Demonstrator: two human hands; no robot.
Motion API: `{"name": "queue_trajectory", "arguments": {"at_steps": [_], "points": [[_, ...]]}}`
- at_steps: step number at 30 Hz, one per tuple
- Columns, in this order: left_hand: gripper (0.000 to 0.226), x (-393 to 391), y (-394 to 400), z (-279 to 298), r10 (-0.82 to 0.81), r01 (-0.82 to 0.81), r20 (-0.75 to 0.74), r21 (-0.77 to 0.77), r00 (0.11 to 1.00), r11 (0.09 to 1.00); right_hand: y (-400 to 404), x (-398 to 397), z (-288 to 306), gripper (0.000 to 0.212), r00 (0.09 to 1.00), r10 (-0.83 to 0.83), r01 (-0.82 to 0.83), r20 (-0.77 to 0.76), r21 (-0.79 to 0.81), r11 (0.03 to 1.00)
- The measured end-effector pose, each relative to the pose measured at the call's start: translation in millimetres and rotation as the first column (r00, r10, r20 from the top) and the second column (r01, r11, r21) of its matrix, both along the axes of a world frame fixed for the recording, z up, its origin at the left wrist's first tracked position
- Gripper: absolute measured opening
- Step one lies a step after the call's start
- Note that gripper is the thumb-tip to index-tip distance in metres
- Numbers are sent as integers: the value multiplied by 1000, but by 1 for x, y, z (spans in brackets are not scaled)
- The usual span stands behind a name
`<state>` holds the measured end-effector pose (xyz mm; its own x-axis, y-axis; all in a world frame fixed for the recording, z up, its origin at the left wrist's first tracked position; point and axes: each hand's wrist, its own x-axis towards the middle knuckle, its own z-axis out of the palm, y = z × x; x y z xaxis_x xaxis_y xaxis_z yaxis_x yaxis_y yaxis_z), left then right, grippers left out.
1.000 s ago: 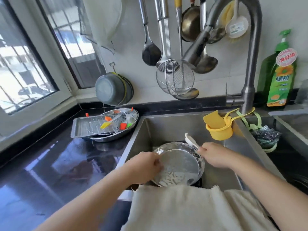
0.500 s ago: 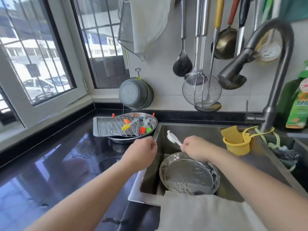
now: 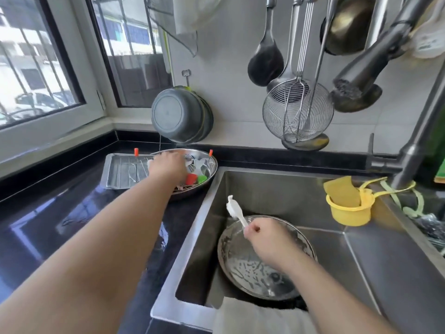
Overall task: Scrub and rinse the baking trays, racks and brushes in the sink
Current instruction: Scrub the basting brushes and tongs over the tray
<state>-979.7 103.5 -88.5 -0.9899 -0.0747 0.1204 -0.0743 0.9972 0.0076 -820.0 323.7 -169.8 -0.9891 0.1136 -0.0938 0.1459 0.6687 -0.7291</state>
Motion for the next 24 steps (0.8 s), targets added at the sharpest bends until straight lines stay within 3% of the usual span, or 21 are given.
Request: {"name": "queue_trajectory", "arguments": {"at_steps": [6, 10, 12, 13, 14, 15, 17, 21, 24], "points": [[32, -2, -7, 2, 5, -1, -52, 79, 999, 997, 1, 1, -2, 34, 1000, -11, 12, 13, -55, 998], [19, 48, 2, 6, -115, 163, -226, 207, 967, 965, 4, 8, 10, 30, 999, -52, 52, 17, 0, 999], [19, 89, 18, 6, -145, 241, -280, 350, 949, 905, 4, 14, 25, 32, 994, -106, 106, -33, 3, 994], [24, 108, 32, 4, -127, 245, -261, 493, 957, 835, 6, 15, 33, 33, 988, -136, 136, -70, -11, 991], [27, 124, 47, 1, -112, 210, -186, 677, 976, 705, 10, 13, 44, 33, 982, -158, 156, -103, -24, 987], [26, 136, 64, -5, -137, 134, -72, 837, 988, 530, 15, 10, 58, 30, 979, -162, 159, -124, -33, 987], [18, 150, 98, -19, -230, -16, 72, 972, 970, 236, 31, 3, 91, 24, 981, -124, 121, -147, -33, 992], [20, 148, 138, -37, -370, -101, 123, 992, 921, 78, 77, 9, 125, 21, 973, 26, 49, -231, 314, 948], [29, 144, 150, -52, -411, -144, 100, 986, 906, -79, 106, 35, 95, 38, 966, 49, 35, -252, 320, 947]]}}
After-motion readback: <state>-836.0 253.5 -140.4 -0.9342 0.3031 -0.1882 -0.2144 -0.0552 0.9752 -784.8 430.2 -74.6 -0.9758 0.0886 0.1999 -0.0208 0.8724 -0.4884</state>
